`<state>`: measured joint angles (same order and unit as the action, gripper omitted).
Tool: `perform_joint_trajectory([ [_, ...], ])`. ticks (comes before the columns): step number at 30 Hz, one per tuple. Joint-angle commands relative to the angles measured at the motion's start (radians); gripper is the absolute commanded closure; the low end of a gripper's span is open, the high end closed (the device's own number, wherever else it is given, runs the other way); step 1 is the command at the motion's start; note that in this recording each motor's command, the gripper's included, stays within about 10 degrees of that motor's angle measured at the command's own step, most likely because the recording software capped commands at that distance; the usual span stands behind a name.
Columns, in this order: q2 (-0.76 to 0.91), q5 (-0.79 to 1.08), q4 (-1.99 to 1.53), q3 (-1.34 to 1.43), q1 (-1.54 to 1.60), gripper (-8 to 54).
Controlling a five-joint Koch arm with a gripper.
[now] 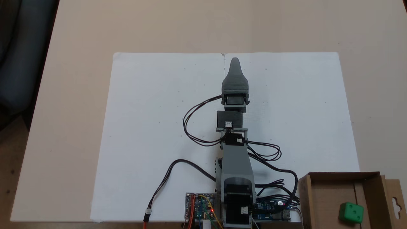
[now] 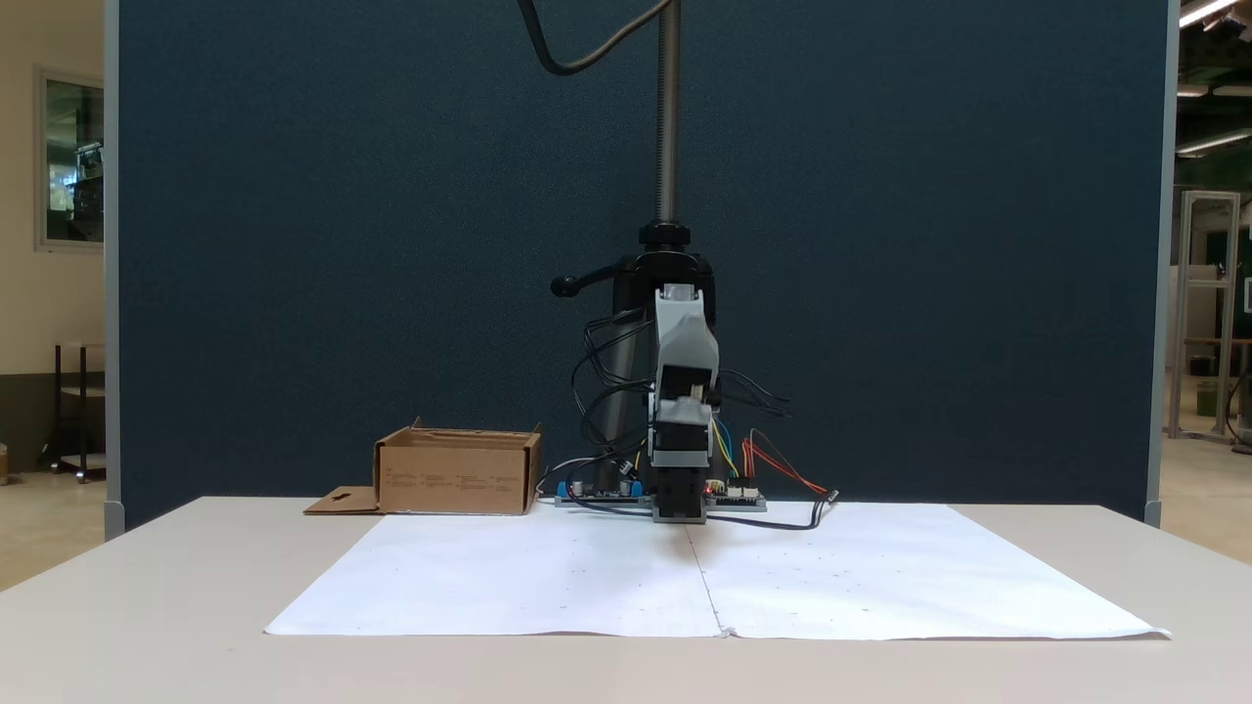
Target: Grasp a green dice and put it in the bin.
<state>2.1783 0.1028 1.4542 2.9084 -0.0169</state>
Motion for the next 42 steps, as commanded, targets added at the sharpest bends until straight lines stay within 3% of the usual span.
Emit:
perform_joint_trajectory([
  [1, 0.049, -0.051, 0.165, 0.023, -0.006, -3.3],
  [14, 0.186, -0.049, 0.316, 0.221, -0.026, -3.2],
  [42, 0.186, -0.038, 0.278, 0.221, -0.015, 0.2],
])
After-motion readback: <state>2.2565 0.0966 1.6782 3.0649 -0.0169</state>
